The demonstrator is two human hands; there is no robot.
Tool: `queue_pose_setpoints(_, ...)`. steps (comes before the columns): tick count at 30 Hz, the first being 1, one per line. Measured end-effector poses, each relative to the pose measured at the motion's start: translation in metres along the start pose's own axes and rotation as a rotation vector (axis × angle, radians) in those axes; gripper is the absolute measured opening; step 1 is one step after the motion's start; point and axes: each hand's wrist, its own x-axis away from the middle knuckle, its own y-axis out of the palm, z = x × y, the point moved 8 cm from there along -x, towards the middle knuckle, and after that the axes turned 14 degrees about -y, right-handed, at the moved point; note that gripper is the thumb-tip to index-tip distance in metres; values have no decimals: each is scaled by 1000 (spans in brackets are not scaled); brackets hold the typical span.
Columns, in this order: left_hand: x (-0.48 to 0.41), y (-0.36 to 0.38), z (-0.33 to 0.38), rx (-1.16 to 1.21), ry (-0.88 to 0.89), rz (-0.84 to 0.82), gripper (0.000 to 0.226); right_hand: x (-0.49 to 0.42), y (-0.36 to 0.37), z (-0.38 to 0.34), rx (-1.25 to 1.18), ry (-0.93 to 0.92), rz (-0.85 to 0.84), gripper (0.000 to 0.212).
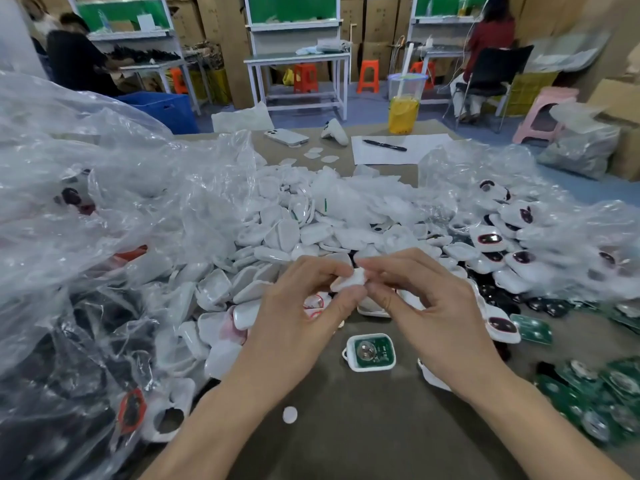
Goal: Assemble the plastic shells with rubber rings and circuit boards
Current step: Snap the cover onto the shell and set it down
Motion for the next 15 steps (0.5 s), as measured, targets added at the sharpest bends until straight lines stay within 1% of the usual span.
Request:
queue_pose_setpoints(1, 1, 2, -3, 65, -46, -25, 18, -1, -1, 2, 6, 20, 5, 32)
queue_pose_setpoints(3, 2, 3, -2, 175, -85, -62, 20, -1, -3, 8, 1, 97, 0, 25)
queue_pose_setpoints(6, 3, 8, 1, 415, -138, -190, 28, 3, 0, 17, -138, 222, 5, 15)
queue_pose_setpoints(8, 1, 12, -2, 513, -196, -244, 31, 3, -1, 17, -168, 238, 28, 11)
queue_pose_setpoints(11, -3, 13, -7, 557, -276, -270, 32, 3, -3, 14, -150, 217, 27, 9)
queue_pose_setpoints(13, -3, 14, -8, 560, -289, -298, 32, 3, -5, 14, -158, 224, 25, 8)
queue_pose_setpoints(15, -1, 15, -8, 504, -282, -320, 35, 4, -5, 16, -166, 243, 17, 7)
